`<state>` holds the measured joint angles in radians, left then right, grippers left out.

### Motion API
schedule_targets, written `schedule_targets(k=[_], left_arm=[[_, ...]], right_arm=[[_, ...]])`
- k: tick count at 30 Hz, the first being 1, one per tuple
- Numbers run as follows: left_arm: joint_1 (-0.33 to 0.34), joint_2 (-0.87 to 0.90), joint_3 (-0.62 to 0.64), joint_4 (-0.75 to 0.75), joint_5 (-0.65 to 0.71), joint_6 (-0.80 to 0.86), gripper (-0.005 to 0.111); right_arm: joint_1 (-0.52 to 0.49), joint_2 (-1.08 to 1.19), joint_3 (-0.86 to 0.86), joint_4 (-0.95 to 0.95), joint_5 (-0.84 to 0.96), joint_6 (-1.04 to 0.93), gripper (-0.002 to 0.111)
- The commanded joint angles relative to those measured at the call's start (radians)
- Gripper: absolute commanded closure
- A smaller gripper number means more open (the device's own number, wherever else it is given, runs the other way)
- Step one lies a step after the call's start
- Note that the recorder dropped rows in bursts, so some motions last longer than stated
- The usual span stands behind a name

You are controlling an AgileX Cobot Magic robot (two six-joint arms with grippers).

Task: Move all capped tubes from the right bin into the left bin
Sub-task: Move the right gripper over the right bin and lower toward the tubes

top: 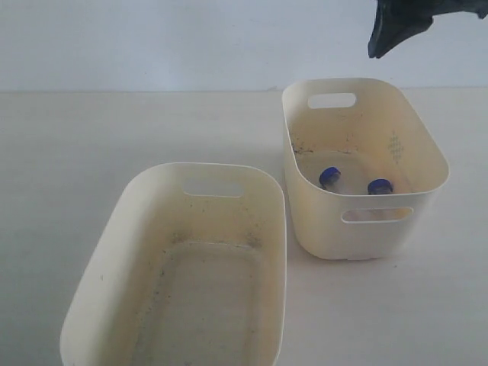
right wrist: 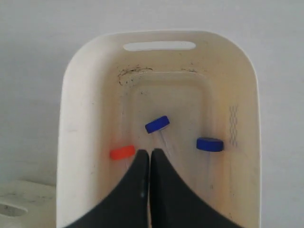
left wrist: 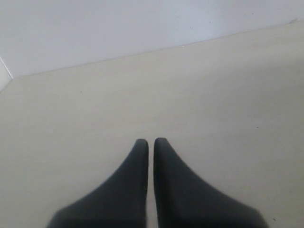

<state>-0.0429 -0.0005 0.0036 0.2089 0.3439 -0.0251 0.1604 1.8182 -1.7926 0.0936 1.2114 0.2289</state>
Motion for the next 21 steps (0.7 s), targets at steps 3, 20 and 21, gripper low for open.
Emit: schedule_targets(k=[3,20,21], left_arm=[[-0.001,0.0,-0.004,-0.003,-0.003,-0.01,0.102],[-0.001,0.0,-0.004,-0.003,-0.005,-0.01,0.102],[-0.001,0.0,-0.004,-0.003,-0.005,-0.01,0.102]], right_arm=[[0.006,0.102,-0.01,0.004,0.01,-0.003,0.109],[0.069,0.214,0.049,-0.094,0.01,-0.051,0.109],[0.069,0.217,0.061,-0.094,0.01,-0.051,0.109]])
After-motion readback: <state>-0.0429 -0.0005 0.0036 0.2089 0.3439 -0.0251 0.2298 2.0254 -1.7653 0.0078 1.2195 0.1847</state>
